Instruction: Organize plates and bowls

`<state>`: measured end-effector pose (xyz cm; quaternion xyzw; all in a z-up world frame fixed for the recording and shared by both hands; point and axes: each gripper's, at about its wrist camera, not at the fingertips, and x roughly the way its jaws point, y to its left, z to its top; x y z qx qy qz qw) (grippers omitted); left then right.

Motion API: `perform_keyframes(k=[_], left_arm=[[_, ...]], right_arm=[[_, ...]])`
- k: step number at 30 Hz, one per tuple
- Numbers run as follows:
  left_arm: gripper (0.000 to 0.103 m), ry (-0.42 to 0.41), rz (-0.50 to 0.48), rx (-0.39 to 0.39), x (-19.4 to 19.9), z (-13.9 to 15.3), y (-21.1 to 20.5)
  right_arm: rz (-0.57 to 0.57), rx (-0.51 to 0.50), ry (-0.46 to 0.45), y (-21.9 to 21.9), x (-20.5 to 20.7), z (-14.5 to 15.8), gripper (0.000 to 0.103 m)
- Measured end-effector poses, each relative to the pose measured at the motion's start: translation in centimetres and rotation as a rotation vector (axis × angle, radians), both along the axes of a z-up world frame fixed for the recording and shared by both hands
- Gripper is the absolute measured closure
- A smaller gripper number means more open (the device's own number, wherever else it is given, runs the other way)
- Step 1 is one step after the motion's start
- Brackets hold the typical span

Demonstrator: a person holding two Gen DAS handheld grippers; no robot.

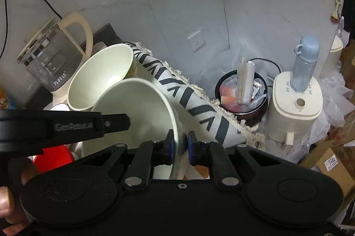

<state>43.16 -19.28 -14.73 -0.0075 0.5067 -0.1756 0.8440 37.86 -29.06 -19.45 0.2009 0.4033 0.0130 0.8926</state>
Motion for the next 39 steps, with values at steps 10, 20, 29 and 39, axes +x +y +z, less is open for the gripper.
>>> perform_keyframes(k=[10, 20, 29, 39], left_arm=[[0.052, -0.041, 0.054, 0.071, 1.8, 1.4, 3.1], [0.061, 0.049, 0.078, 0.059, 2.5, -1.3, 4.1], [0.096, 0.131, 0.066, 0.001, 3.2, -3.0, 4.7], [0.096, 0.055, 0.071, -0.062, 2.7, 1.2, 5.1]], right_arm=[[-0.042, -0.002, 0.030, -1.2, 0.8, -1.2, 0.097], [-0.018, 0.006, 0.083, -0.5, 0.9, -1.4, 0.085], [-0.024, 0.015, 0.113, -0.2, 0.8, -2.1, 0.090], [-0.056, -0.001, 0.033, -0.5, 0.3, 1.1, 0.090]])
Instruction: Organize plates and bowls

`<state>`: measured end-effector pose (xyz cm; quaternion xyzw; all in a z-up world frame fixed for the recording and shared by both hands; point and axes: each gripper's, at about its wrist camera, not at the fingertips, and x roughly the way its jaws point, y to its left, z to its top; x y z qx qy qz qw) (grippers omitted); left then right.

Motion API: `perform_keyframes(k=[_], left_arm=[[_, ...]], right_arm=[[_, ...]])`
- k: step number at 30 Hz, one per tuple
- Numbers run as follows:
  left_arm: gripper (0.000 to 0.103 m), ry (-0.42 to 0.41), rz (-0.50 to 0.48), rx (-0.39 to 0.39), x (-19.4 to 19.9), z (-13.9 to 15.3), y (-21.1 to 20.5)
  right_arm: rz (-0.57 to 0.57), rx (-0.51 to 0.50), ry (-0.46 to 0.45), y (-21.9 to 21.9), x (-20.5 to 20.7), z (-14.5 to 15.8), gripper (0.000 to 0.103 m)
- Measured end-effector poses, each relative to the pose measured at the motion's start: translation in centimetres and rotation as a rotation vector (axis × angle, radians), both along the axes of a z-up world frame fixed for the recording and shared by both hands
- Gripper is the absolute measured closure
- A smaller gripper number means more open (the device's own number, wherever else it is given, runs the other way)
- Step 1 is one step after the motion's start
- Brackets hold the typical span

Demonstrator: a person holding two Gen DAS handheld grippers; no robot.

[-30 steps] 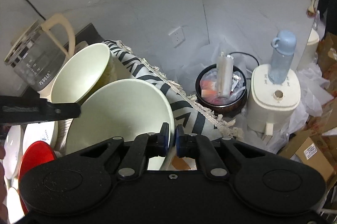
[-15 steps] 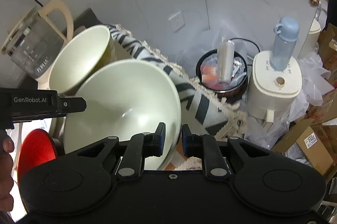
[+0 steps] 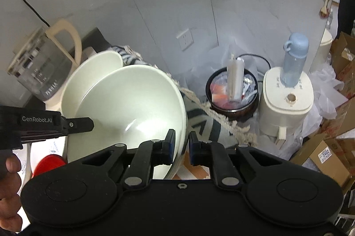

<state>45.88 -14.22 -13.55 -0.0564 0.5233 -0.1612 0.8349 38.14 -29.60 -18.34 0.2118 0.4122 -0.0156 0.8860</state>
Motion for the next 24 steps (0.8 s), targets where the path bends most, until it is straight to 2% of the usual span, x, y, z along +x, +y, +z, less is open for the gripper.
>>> perform_keyframes(k=[11, 17, 20, 24], left_arm=[[0.096, -0.057, 0.034, -0.026, -2.5, 3.5, 2.3], [0.094, -0.079, 0.084, -0.037, -4.5, 4.9, 4.7], [0.093, -0.088, 0.114, -0.033, -5.4, 5.4, 5.9], [0.093, -0.095, 0.154, -0.037, -6.7, 5.8, 7.7]], right_arm=[[0.033, 0.005, -0.053, 1.0, -1.4, 2.9, 0.090], [0.076, 0.012, -0.082, 2.4, -2.5, 4.4, 0.090], [0.099, 0.058, -0.081, 3.0, -2.8, 5.0, 0.088], [0.148, 0.046, -0.104, 4.5, -3.4, 5.7, 0.088]])
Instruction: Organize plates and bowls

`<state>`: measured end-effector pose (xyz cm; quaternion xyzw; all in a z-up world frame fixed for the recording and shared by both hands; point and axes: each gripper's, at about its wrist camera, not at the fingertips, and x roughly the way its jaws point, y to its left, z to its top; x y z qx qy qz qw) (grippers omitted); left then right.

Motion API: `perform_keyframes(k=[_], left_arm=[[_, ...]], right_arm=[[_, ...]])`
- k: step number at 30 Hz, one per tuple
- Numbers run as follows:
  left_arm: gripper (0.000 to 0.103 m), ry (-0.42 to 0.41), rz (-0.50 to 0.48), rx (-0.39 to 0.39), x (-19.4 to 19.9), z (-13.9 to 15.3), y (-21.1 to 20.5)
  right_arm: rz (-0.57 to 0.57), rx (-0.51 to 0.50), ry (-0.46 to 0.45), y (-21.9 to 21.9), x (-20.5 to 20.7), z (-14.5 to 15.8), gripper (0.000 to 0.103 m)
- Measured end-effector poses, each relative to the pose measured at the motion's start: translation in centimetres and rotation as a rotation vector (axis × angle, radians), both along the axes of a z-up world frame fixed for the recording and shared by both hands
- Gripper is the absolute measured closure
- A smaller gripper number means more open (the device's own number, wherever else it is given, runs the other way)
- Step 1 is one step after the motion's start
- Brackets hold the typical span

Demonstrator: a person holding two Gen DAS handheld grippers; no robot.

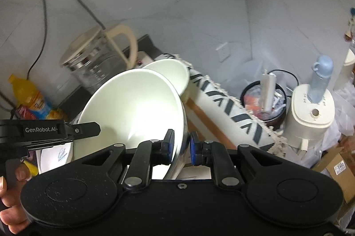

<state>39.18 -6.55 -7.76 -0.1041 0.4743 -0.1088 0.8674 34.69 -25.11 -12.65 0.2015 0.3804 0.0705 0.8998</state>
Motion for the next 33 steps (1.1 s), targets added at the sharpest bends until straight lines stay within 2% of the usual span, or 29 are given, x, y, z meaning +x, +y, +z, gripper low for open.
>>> perform_keyframes(k=[9, 19, 33], left_arm=[[0.092, 0.020, 0.078, 0.003, -2.8, -0.2, 4.1], [0.092, 0.068, 0.142, -0.015, -4.6, -2.3, 7.3], [0.092, 0.121, 0.157, -0.032, -4.8, -5.2, 8.1]], right_arm=[[0.088, -0.008, 0.002, 3.6, -0.9, 0.1, 0.088], [0.158, -0.044, 0.035, 7.1, -1.2, -0.9, 0.088], [0.190, -0.097, 0.091, 8.8, -0.7, -2.7, 0.085]])
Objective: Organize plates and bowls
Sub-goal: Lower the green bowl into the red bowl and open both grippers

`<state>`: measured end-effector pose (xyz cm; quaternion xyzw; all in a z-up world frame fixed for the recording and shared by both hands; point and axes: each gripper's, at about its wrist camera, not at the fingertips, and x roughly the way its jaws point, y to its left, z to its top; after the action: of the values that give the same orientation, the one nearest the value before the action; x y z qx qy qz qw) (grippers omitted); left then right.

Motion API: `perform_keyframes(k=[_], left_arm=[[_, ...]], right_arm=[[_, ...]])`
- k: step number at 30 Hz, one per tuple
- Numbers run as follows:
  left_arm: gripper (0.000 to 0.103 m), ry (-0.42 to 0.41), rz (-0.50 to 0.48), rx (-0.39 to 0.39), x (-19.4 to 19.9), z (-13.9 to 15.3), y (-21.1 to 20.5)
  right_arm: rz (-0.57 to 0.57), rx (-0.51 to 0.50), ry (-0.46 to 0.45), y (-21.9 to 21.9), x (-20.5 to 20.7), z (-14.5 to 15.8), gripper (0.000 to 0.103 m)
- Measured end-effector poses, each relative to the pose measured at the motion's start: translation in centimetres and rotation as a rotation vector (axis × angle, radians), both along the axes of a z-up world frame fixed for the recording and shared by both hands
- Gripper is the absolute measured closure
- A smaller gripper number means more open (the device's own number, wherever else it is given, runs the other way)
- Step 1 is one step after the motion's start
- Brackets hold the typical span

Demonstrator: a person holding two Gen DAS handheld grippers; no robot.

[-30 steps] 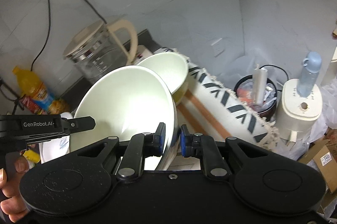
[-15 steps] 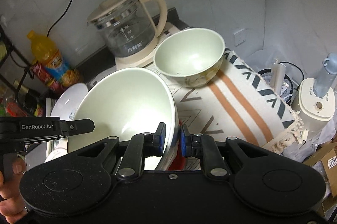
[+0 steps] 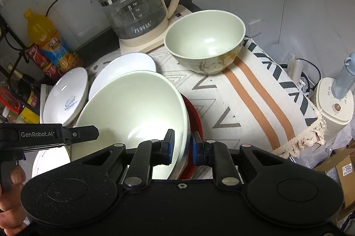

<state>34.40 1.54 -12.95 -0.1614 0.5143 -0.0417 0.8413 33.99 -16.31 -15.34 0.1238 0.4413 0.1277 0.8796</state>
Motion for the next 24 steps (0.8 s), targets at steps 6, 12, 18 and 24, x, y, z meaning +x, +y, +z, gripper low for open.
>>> perform_keyframes(k=[6, 12, 18, 24], left_arm=[[0.092, 0.018, 0.020, 0.012, 0.3, -0.9, 0.0], [0.092, 0.008, 0.015, 0.026, 0.5, -0.4, 0.1], [0.086, -0.028, -0.004, 0.032, 0.9, 1.8, 0.3], [0.075, -0.052, -0.018, 0.059, 1.9, 2.7, -0.4]], right_arm=[[-0.001, -0.024, 0.005, 0.1, 0.7, -0.5, 0.085], [0.022, -0.053, -0.023, 0.1, 1.2, -0.5, 0.098], [0.029, -0.011, -0.024, 0.0, 1.4, 0.0, 0.097], [0.003, 0.031, -0.052, -1.1, 1.9, 1.2, 0.087]])
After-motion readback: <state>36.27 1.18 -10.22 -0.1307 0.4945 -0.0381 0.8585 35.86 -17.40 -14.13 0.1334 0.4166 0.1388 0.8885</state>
